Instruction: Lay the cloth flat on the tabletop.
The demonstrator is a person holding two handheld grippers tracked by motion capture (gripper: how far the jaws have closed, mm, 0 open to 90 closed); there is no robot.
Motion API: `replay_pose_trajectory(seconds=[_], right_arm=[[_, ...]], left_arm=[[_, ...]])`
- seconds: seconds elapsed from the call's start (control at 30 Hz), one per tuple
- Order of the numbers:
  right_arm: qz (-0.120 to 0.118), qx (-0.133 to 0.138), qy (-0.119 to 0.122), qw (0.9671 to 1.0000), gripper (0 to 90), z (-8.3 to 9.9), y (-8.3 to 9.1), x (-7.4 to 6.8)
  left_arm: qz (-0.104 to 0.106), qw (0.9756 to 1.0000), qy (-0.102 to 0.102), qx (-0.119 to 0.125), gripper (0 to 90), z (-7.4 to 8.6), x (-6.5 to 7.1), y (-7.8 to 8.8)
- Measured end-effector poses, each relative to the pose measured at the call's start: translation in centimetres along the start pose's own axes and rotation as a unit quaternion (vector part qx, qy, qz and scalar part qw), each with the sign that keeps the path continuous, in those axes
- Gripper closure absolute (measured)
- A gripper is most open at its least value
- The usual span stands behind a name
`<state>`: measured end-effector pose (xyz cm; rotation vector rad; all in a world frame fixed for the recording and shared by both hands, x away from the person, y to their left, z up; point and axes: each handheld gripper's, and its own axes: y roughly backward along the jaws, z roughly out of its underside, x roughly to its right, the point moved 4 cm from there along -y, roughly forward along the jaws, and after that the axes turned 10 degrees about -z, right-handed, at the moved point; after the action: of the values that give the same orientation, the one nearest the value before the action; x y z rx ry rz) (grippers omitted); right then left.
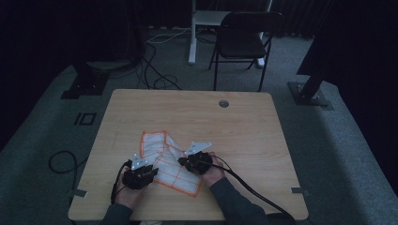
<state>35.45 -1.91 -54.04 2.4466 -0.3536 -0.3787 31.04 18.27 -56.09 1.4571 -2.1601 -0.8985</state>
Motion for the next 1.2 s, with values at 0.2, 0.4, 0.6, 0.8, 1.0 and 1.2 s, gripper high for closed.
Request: replay_pose_trajectory(seconds=[0.2, 0.4, 0.6, 0.8, 1.0, 1.2], right_arm=[[0.003, 0.025, -0.002, 0.9997, 73.3, -0.7, 1.0, 0.6], [0.041, 0.038, -0.026, 0.9981, 65.4, -1.4, 1.9, 2.8], [0.039, 0.019, -0.042, 0.9982, 58.5, -1.2, 0.1, 3.6], [0.033, 0.005, -0.057, 0.9978, 51.3, -1.2, -1.3, 4.3], [0.012, -0.008, -0.073, 0.9972, 63.0, -0.8, -2.0, 4.8], [0.020, -0.001, -0.055, 0.9983, 78.0, -1.2, -1.5, 4.3]], left_arm=[[-0.001, 1.0000, 0.001, 0.000, 69.2, 0.0, -0.1, 0.0], [-0.001, 1.0000, 0.001, 0.000, 69.2, 0.0, -0.1, -0.1], [-0.001, 1.0000, 0.003, -0.003, 69.2, 0.1, -0.2, -0.2], [-0.001, 1.0000, 0.003, -0.006, 69.0, 0.2, -0.2, -0.4], [-0.001, 1.0000, 0.003, -0.008, 68.9, 0.2, -0.1, -0.4], [-0.002, 1.0000, 0.002, -0.007, 68.9, 0.2, -0.1, -0.4]])
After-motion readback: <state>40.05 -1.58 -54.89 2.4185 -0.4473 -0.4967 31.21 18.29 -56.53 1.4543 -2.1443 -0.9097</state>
